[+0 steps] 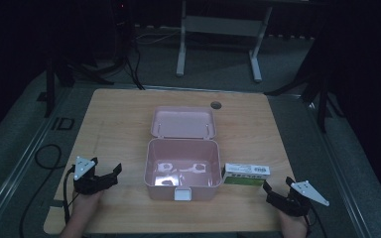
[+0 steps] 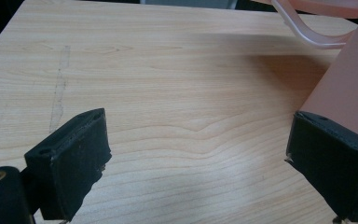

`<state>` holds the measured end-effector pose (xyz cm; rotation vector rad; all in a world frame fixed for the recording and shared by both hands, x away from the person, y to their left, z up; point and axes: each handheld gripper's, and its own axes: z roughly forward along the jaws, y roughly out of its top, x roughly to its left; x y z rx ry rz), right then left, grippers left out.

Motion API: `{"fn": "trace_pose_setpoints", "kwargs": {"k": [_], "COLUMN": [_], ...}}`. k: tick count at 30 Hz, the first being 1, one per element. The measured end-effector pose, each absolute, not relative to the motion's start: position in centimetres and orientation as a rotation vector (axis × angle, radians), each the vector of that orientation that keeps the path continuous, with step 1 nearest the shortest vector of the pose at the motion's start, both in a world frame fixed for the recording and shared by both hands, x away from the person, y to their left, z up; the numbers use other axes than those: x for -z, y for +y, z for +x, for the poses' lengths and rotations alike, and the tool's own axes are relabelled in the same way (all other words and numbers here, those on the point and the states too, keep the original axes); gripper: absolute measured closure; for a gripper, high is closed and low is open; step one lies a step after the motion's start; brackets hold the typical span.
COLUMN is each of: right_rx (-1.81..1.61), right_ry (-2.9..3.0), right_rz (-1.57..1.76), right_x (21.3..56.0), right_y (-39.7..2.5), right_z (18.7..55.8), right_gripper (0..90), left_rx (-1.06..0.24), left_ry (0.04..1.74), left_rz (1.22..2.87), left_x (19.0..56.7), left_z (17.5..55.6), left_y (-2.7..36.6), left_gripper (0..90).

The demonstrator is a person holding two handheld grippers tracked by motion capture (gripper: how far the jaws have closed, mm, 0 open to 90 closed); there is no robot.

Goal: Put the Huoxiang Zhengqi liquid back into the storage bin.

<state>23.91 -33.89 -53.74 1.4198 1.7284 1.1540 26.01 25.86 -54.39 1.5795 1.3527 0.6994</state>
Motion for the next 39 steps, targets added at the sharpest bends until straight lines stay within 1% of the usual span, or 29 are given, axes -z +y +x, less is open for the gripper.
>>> {"fn": "trace_pose_setpoints", "kwargs": {"k": [7, 19, 27, 39], "right_rx": [-1.126, -1.074, -0.860, -0.605], "right_ry": [1.804, 1.980, 2.185, 2.486], "right_rz": [1.483, 1.525, 1.436, 1.210], "right_x": [54.1, 52.9, 52.5, 51.1], "right_y": [-34.2, -34.8, -34.9, -34.7], "right_z": [24.4, 25.2, 26.0, 27.7], "right_gripper": [10.9, 10.9, 10.9, 10.9], "left_rx": [-0.695, -0.686, -0.683, -0.676], "left_ry": [1.355, 1.357, 1.360, 1.359], "left_rz": [1.571, 1.552, 1.549, 1.547], "left_x": [54.3, 54.3, 54.2, 54.3], "left_z": [25.8, 26.0, 26.0, 26.0], "left_y": [25.9, 26.0, 26.0, 26.1], "left_gripper": [6.1, 6.1, 6.2, 6.2]}}
